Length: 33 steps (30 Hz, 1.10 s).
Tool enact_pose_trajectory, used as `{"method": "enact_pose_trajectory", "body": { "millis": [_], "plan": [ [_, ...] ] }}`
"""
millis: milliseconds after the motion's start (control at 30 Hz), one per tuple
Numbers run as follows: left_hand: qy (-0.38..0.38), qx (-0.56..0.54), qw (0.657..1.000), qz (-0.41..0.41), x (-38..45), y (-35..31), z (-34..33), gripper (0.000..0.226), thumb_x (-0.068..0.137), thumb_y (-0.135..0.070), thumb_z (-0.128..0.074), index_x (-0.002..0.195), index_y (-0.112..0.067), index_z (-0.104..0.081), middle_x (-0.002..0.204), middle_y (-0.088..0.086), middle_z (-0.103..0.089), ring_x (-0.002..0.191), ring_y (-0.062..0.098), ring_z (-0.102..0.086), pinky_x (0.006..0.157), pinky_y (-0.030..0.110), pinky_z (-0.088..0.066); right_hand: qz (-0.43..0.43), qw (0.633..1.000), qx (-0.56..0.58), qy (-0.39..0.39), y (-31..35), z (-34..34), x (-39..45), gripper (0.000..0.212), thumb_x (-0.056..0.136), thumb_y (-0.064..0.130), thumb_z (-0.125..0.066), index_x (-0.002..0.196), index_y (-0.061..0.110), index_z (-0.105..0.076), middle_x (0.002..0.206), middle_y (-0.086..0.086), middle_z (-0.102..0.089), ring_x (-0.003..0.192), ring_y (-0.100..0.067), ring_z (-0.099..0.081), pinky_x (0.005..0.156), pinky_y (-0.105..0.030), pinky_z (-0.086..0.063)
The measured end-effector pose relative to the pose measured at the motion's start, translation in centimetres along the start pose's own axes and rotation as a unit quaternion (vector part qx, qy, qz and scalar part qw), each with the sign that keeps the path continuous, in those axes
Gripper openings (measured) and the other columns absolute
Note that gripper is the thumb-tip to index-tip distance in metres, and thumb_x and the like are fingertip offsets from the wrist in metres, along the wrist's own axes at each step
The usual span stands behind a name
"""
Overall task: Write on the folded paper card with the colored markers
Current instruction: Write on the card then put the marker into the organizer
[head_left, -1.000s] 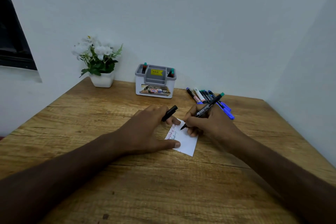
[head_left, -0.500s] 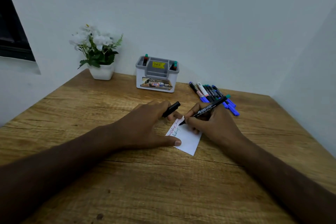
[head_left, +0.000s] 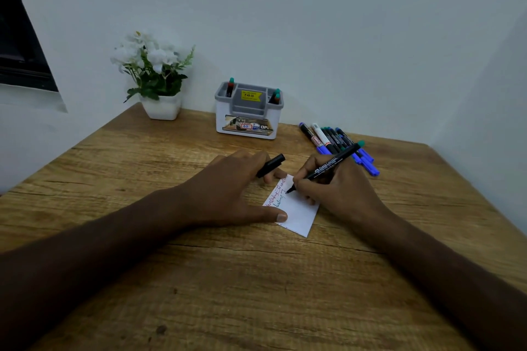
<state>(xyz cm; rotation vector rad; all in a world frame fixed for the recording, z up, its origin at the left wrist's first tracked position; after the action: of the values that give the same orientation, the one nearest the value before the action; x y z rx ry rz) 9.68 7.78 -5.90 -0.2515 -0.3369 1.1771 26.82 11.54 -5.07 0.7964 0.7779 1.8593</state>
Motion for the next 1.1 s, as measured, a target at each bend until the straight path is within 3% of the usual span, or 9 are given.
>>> {"method": "enact_pose_trajectory", "body": {
  "millis": [100,200,400,633,733,900,1100],
  "plan": [
    [-0.001,0.008,1.000,-0.001,0.0,-0.1,0.0,0.059,0.073,-0.082,-0.068,0.109,-0.041,-0.046,0.098,-0.028,-0.043,0.093,-0.008,-0.044,0.071,0.021,-0.033,0.005,1.000,-0.004,0.007,0.1,-0.2,-0.1,0.006,0.088,0.022,-0.080,0.084,0.027,-0.079,0.083,0.004,-0.080,0.080,-0.014,-0.075,0.079,-0.043,-0.064],
    [0.001,0.005,1.000,-0.004,0.0,-0.1,0.1,0.057,0.073,-0.081,-0.069,0.108,-0.041,-0.047,0.098,-0.029,-0.044,0.092,-0.007,-0.045,0.071,0.017,-0.032,-0.018,1.000,0.018,-0.014,-0.5,0.3,0.2,0.005,0.089,0.019,-0.080,0.088,0.024,-0.079,0.081,0.001,-0.081,0.074,-0.013,-0.076,0.078,-0.037,-0.066],
    [0.004,0.008,1.000,-0.005,0.1,-0.1,0.0,0.059,0.072,-0.083,-0.067,0.108,-0.042,-0.044,0.098,-0.029,-0.042,0.091,-0.006,-0.044,0.069,0.018,-0.032,-0.029,0.999,0.006,-0.014,-0.9,0.3,0.3,0.002,0.089,0.019,-0.078,0.092,0.018,-0.079,0.081,-0.001,-0.081,0.074,-0.012,-0.077,0.078,-0.038,-0.066],
    [0.013,0.004,1.000,0.000,0.1,-0.1,-0.1,0.056,0.074,-0.081,-0.068,0.107,-0.044,-0.041,0.099,-0.027,-0.044,0.092,-0.004,-0.045,0.071,0.021,-0.035,-0.037,0.999,0.035,-0.007,-0.8,0.1,0.3,0.004,0.091,0.018,-0.079,0.094,0.022,-0.078,0.081,0.000,-0.081,0.072,-0.010,-0.077,0.071,-0.022,-0.063],
    [0.012,0.002,1.000,-0.002,0.1,0.1,-0.2,0.059,0.073,-0.083,-0.067,0.109,-0.043,-0.042,0.109,-0.021,-0.052,0.094,-0.001,-0.048,0.073,0.026,-0.039,-0.048,0.998,0.035,-0.014,-1.1,0.2,0.3,0.004,0.091,0.019,-0.079,0.095,0.021,-0.078,0.081,-0.001,-0.081,0.074,-0.012,-0.077,0.074,-0.029,-0.065],
    [0.008,0.007,1.000,-0.003,0.2,0.1,-0.2,0.058,0.073,-0.084,-0.066,0.107,-0.042,-0.044,0.102,-0.024,-0.048,0.092,-0.002,-0.047,0.069,0.023,-0.036,-0.052,0.998,0.019,-0.012,-1.0,0.2,0.3,0.003,0.091,0.019,-0.077,0.093,0.021,-0.078,0.082,0.000,-0.080,0.076,-0.012,-0.077,0.074,-0.031,-0.066],
    [0.011,0.010,1.000,-0.003,0.3,0.4,-0.4,0.061,0.072,-0.087,-0.063,0.110,-0.043,-0.044,0.111,-0.019,-0.054,0.095,0.000,-0.049,0.072,0.026,-0.038,-0.060,0.998,0.031,-0.019,-0.9,0.3,0.2,0.005,0.092,0.017,-0.076,0.092,0.022,-0.076,0.079,0.000,-0.080,0.071,-0.007,-0.075,0.066,-0.020,-0.062]
  ]
}}
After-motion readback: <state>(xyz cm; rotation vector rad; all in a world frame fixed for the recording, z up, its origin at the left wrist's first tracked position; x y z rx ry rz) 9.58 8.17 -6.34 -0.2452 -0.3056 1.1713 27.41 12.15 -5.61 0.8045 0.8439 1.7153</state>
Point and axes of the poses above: each hand's wrist, its own x-axis towards the middle knuckle, its own z-axis out of the back of the hand, y = z × x, the point moved 8 cm from there along x, towards the middle knuckle
